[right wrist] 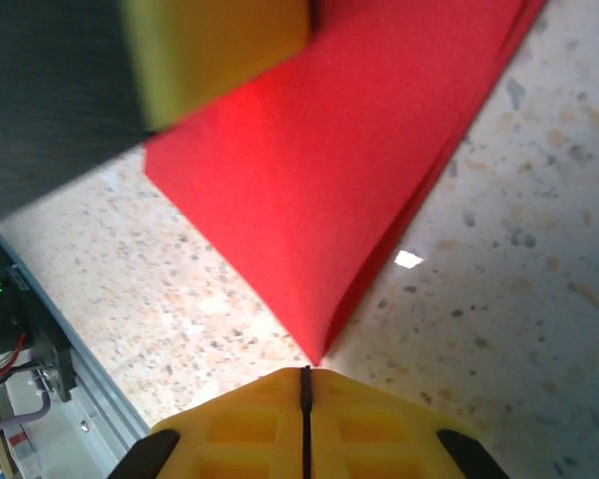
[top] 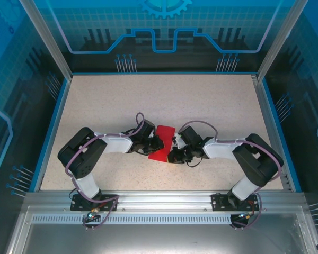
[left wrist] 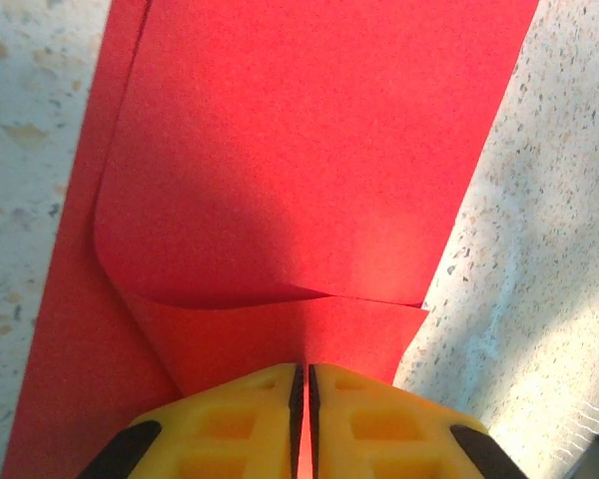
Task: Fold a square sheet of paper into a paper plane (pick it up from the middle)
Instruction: Fold the triangle a second time at the center of the table.
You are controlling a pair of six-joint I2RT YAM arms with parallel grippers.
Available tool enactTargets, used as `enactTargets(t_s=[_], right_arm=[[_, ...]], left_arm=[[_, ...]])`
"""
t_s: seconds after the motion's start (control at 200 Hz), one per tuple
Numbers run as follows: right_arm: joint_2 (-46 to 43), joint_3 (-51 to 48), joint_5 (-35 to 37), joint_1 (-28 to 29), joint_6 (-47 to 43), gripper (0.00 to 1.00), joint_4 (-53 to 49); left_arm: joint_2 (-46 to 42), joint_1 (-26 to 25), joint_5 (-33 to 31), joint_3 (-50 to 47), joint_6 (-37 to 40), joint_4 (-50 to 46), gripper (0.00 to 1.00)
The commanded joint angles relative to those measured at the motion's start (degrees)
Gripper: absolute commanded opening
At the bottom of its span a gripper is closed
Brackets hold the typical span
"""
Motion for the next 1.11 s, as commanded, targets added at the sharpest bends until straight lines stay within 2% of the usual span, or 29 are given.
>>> enactTargets(t_s=[0.0,0.225,0.44,0.805,0.965,1.1], right_arm=[[-2.5,2.3,1.2,0.8,1.3,0.09,-0.1],[3.7,4.5,-0.5,0.9,4.7,0.1,4.9],[8.8,2.5,0.5,0.8,4.9,0.07,4.4],[9.5,0.9,2.9,0.5,4.1,0.02,2.3],[8.7,0.8,3.1,0.4,3.8,0.02,1.7],[8.2,0.5,3.3,0.2,3.4,0.02,1.1]], left_arm=[[1.2,-0.7,0.6,-1.4,-0.6,-0.7,0.15],[1.1,-0.8,0.7,-1.0,-0.7,-0.6,0.15],[0.4,-0.8,0.8,-0.9,-0.7,-0.5,0.16],[-4.0,-0.8,1.8,-0.8,-0.1,2.6,0.24],[-2.4,-0.4,0.1,0.4,1.2,0.9,0.22],[0.3,-0.1,0.4,-0.7,0.0,3.2,0.2]])
